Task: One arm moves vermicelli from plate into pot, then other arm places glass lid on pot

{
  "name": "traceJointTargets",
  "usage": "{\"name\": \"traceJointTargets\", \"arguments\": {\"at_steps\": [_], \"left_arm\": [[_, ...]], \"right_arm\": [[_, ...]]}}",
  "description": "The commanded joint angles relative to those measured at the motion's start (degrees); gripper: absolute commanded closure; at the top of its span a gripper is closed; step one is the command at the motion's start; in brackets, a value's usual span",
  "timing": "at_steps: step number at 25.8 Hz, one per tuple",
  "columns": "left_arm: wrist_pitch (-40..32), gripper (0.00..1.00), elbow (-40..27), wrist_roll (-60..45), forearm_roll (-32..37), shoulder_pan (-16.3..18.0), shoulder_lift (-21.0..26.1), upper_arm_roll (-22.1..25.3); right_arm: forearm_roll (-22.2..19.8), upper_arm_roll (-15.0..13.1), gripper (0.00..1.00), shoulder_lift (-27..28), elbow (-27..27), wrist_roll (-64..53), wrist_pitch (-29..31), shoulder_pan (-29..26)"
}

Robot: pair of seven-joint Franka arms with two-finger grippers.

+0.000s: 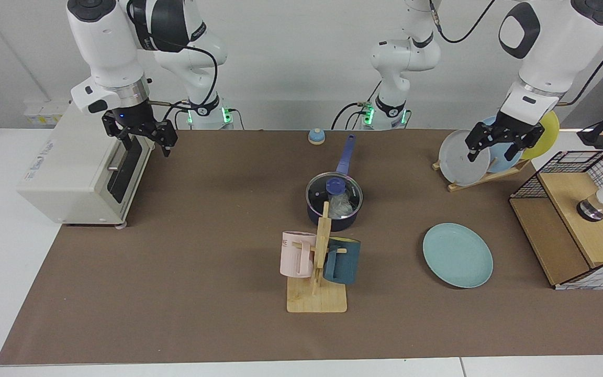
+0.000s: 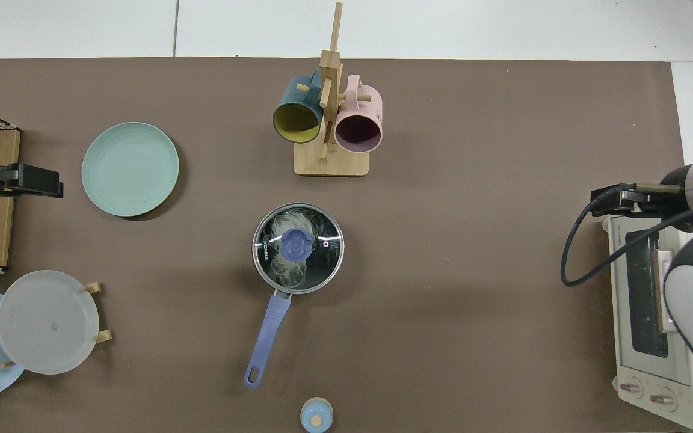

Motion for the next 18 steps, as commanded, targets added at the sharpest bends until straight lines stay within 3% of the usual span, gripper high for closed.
{"name": "traceJointTargets", "arguments": {"at_steps": [1,6,18], "left_arm": [[-0.51,0.0,-1.08,0.1,0.49,-0.28,-1.25,0.07],[-0.51,0.0,-1.08,0.1,0.49,-0.28,-1.25,0.07],[-0.51,0.0,-1.08,0.1,0.49,-0.28,-1.25,0.07]], "right_arm": [[1.17,0.71,0.0,4.57,8.04,-2.95,-3.88,-1.45],[3.97,0.63,0.0,5.28,9.11,-3.39,-4.15,-1.88],[3.98,0.54,0.0,4.23,6.82,-4.71,-5.03,-2.94]]}}
